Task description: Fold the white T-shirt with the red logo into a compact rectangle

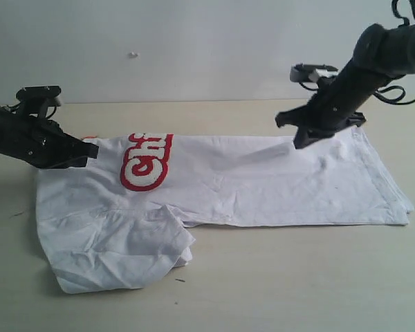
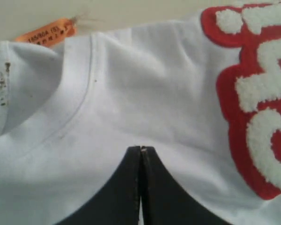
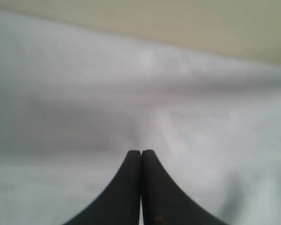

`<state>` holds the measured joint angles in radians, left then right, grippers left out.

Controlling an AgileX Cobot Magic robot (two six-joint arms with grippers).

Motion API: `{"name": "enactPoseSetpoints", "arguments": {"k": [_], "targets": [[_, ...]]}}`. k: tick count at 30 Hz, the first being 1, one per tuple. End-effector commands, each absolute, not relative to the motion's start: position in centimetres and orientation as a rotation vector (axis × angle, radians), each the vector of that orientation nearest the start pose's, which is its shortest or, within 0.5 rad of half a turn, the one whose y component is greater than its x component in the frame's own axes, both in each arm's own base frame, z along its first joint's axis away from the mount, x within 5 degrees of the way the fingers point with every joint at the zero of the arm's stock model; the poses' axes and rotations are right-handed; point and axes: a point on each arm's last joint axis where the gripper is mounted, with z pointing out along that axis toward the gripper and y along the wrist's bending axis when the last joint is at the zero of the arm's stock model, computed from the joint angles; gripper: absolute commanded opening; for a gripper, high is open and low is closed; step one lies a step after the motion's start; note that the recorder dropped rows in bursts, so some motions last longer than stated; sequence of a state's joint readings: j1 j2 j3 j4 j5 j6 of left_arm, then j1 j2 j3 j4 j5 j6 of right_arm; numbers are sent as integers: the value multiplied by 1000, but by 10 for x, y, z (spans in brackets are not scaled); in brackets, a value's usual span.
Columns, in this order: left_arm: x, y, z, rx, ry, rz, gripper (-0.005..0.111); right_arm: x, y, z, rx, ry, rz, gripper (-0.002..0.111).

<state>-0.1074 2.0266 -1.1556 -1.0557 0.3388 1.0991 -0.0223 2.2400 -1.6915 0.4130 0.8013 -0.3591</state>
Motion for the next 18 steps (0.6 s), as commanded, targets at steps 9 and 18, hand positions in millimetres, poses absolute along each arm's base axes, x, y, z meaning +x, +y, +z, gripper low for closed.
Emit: {"name": "enactPoseSetpoints", "arguments": {"k": [9,18], "targets": [[394,-111,125,570,2303,-857,0,482,155,142,-400,2578,692,0],[411,-147,80,513,2491,-771,0,486,153,106,-340,2702,607,0]]}}
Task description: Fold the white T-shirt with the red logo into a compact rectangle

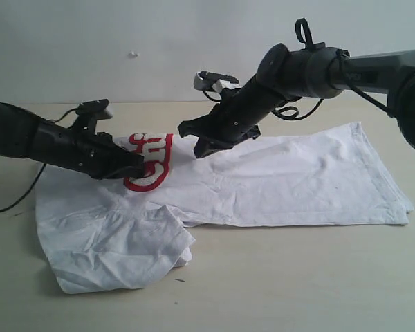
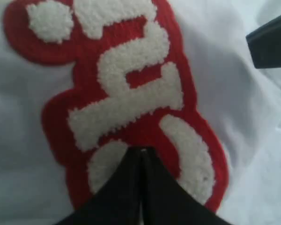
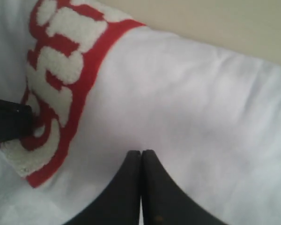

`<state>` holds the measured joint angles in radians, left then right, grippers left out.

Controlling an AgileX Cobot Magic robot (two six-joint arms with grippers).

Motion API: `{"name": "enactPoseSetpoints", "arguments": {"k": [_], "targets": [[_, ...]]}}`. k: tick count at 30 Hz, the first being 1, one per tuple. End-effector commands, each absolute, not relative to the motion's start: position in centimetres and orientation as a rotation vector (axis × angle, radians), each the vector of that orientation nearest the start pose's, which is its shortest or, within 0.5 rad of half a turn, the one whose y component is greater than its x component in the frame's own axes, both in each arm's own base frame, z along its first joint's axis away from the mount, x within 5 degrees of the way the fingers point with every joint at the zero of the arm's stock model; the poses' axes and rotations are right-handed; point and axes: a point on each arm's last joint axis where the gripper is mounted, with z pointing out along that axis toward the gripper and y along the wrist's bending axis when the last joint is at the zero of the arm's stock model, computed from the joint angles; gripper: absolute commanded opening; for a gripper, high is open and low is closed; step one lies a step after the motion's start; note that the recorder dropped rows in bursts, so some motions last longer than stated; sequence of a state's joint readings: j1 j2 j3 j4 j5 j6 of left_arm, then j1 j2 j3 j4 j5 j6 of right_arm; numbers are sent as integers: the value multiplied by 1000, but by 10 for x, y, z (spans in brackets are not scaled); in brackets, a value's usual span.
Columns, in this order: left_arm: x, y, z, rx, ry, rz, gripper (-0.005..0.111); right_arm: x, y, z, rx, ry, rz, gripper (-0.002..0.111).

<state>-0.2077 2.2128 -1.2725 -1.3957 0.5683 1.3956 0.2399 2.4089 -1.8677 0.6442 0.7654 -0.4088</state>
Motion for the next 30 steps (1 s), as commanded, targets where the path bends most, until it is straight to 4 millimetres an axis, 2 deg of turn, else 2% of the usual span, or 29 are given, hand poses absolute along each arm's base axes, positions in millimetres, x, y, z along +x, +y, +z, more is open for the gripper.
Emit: {"name": "enactPoseSetpoints", "arguments": {"k": [1,4,10,13,15,19,20,23,26,30], "targets": [[413,-148,80,496,2504,-769,0,486,153,104,-340,2706,606,0],[417,-149,85,520,2495,-767,0,486,153,105,-347,2700,605,0],[430,-153,131,559,2332,-730,0,497,155,146,-406,2558,586,0],[440,-152,141,506,2285,-674,0,502,161,152,-397,2488,589,0],[446,-149,132,444,2303,-606,0,505,161,143,-365,2478,578,0],[448,-146,103,401,2377,-612,0,505,161,107,-332,2562,594,0],[446,-145,91,402,2410,-619,0,503,161,97,-341,2592,595,0],[443,-143,71,438,2477,-580,0,503,158,82,-317,2631,593,0],[443,-140,67,424,2502,-548,0,503,158,82,-310,2629,591,0],[446,-137,86,432,2459,-542,0,504,158,102,-328,2591,588,0]]}}
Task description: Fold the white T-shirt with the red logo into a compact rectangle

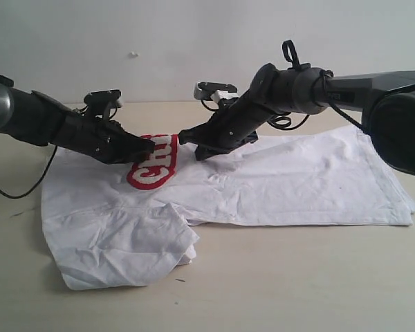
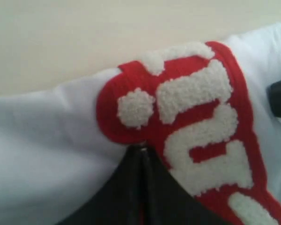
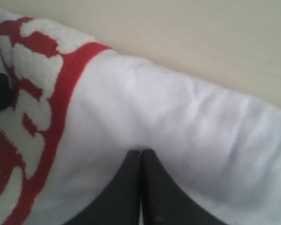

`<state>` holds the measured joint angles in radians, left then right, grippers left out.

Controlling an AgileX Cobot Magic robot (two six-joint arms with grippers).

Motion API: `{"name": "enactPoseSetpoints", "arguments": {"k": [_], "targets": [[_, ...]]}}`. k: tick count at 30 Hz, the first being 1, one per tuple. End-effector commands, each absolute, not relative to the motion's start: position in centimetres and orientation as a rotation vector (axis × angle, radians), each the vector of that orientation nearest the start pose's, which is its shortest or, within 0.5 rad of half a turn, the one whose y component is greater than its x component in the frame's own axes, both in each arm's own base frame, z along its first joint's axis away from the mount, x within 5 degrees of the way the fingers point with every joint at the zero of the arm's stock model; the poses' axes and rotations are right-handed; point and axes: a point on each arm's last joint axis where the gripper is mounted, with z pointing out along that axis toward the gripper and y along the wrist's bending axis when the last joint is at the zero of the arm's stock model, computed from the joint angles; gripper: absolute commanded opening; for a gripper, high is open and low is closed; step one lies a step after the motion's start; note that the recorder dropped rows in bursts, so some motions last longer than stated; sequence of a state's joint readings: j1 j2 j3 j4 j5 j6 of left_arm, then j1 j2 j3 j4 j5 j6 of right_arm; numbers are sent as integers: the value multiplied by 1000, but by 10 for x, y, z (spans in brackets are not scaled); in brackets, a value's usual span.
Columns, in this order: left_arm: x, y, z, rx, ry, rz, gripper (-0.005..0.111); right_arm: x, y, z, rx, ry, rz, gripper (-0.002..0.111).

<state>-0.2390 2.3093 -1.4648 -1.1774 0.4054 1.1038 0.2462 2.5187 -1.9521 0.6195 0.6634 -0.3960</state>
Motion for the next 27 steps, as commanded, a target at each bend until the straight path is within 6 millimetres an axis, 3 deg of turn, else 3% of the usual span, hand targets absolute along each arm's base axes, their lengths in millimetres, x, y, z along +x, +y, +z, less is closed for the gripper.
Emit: {"name": "enactPoseSetpoints", "arguments": {"k": [1,4,7,9,14,18,21,27], "targets": [[446,-137,94,439,2439,-536,0,505,158,108,-326,2571,581,0],[448,-135,118,462,2375,-510,0,508,157,131,-311,2498,562,0],[450,-137,126,469,2333,-505,0,511,160,136,-293,2450,546,0],[451,-140,120,472,2323,-499,0,513,159,125,-283,2458,537,0],[454,-134,82,437,2383,-409,0,513,148,83,-228,2566,519,0],[455,-121,65,429,2426,-422,0,514,135,76,-233,2600,474,0],[458,-110,79,408,2403,-431,0,518,127,94,-242,2583,472,0],[462,-84,139,381,2293,-425,0,518,91,156,-243,2559,413,5]]}}
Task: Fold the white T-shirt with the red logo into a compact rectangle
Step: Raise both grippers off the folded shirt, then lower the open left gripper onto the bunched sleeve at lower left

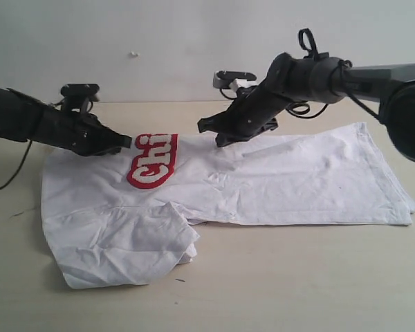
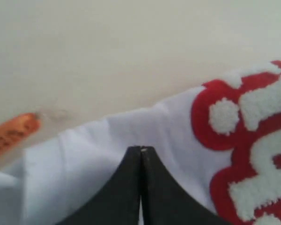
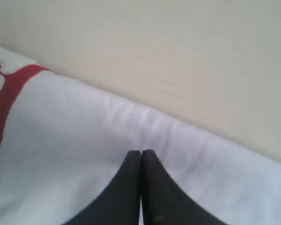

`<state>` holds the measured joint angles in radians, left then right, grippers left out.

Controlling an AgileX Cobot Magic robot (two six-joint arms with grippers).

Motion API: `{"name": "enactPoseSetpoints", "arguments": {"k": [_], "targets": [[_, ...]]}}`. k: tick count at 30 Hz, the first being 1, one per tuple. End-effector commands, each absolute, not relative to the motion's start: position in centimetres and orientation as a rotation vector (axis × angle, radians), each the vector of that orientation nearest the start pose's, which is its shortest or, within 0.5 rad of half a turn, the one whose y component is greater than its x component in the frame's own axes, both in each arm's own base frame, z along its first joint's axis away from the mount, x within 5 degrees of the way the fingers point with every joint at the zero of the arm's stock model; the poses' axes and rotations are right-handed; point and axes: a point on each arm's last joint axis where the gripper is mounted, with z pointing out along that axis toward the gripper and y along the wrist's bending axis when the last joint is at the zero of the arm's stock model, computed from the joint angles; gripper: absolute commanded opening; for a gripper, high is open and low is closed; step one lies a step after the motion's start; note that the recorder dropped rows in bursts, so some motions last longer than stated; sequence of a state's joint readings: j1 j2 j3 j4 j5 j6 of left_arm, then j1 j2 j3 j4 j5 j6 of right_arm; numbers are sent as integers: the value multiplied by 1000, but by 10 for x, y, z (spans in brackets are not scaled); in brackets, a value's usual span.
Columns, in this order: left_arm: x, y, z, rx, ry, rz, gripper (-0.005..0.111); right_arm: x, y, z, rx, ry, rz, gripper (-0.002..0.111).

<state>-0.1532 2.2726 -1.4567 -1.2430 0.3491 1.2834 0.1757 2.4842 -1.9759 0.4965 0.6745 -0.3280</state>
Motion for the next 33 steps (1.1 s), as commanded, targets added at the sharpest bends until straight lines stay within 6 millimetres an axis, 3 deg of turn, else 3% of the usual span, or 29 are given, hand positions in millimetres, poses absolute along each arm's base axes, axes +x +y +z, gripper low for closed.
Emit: {"name": "enactPoseSetpoints", "arguments": {"k": [1,3,5,8,10,13,18,21,24,27,30,31,33], "targets": [[461,-80,149,371,2279,-421,0,517,81,160,-230,2582,373,8],[454,-68,167,350,2271,-430,0,512,42,157,-68,2701,235,13],[447,-62,172,353,2278,-442,0,506,17,147,30,2765,177,13],[436,-62,169,371,2306,-462,0,495,-19,124,148,2823,167,13],[430,-67,163,441,2338,-529,0,487,-30,109,185,2834,149,13],[421,-74,162,551,2368,-642,0,484,-36,100,185,2824,131,13],[404,-74,188,650,2433,-656,0,486,-40,129,142,2748,109,13],[397,-58,211,517,2521,-499,13,483,-42,148,119,2730,111,13],[392,-33,216,345,2629,-360,30,479,-41,158,87,2740,113,13],[383,-24,205,245,2780,-459,53,476,-41,160,76,2767,122,13],[367,-41,189,390,2852,-640,61,475,-40,160,60,2786,130,13],[359,-54,186,476,2837,-687,59,474,-40,160,53,2791,131,13],[331,-97,185,812,2785,-660,53,474,-40,160,18,2793,125,13]]}}
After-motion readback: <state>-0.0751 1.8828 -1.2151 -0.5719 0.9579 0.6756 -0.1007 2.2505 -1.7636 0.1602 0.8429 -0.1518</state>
